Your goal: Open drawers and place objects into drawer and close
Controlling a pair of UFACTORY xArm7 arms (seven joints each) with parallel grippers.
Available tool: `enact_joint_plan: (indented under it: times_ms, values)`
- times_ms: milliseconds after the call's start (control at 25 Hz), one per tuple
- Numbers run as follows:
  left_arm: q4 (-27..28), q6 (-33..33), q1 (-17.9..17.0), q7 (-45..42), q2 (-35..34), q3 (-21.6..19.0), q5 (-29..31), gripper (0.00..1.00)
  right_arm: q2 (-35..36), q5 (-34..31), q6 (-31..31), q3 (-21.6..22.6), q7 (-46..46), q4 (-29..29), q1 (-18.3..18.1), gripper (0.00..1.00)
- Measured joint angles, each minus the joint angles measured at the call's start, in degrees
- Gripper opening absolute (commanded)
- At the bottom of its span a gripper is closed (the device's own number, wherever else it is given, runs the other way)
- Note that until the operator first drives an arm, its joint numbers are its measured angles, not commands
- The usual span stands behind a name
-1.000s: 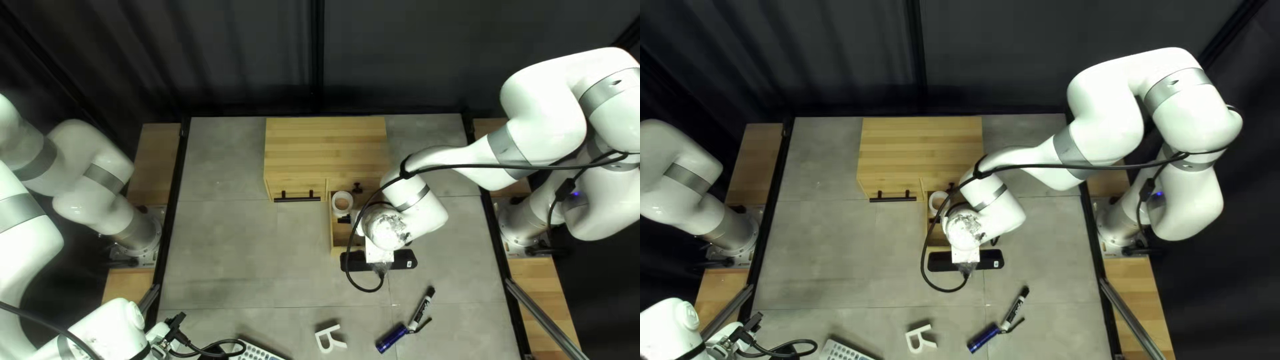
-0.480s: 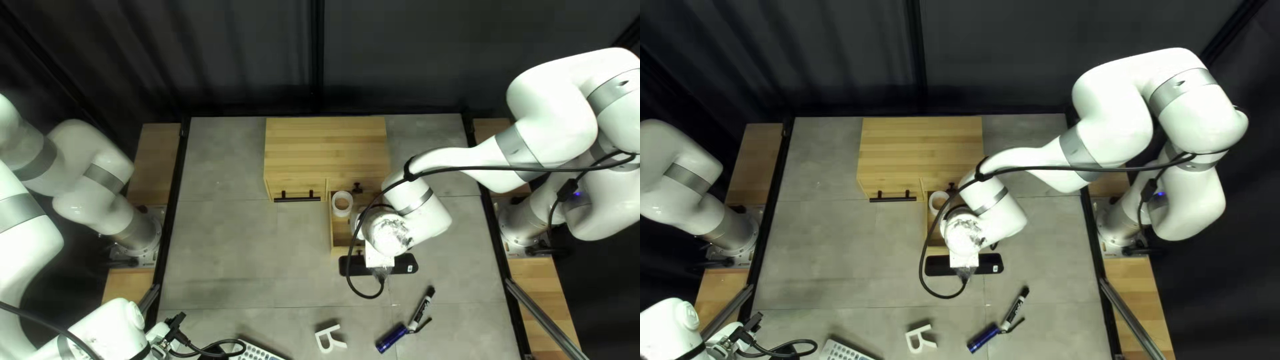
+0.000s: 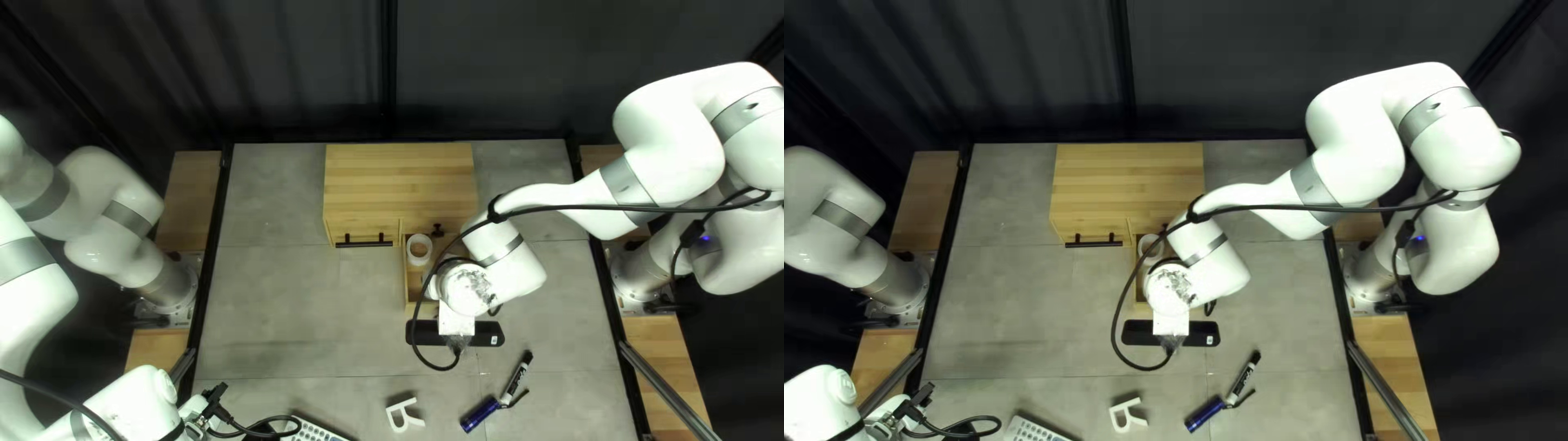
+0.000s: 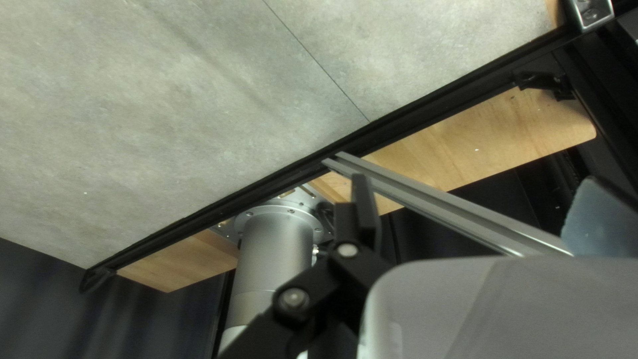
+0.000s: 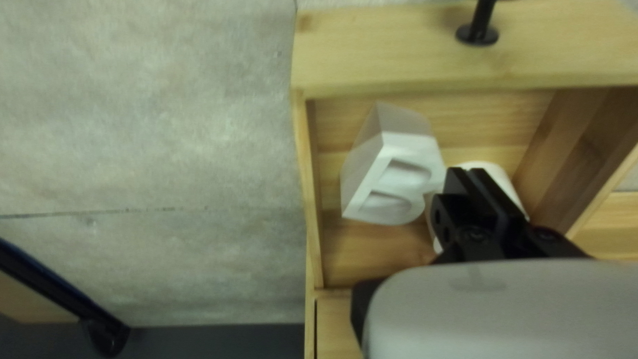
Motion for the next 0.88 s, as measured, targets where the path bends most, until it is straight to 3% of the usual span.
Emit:
enact_joint_plan:
  times_ms: [880]
  values:
    - [0.0, 0.0, 0.0, 0.0, 0.0, 0.0, 0.0, 1.00, 1.3, -3.0, -2.8, -1.2, -0.5, 0.7, -0.7, 0.00]
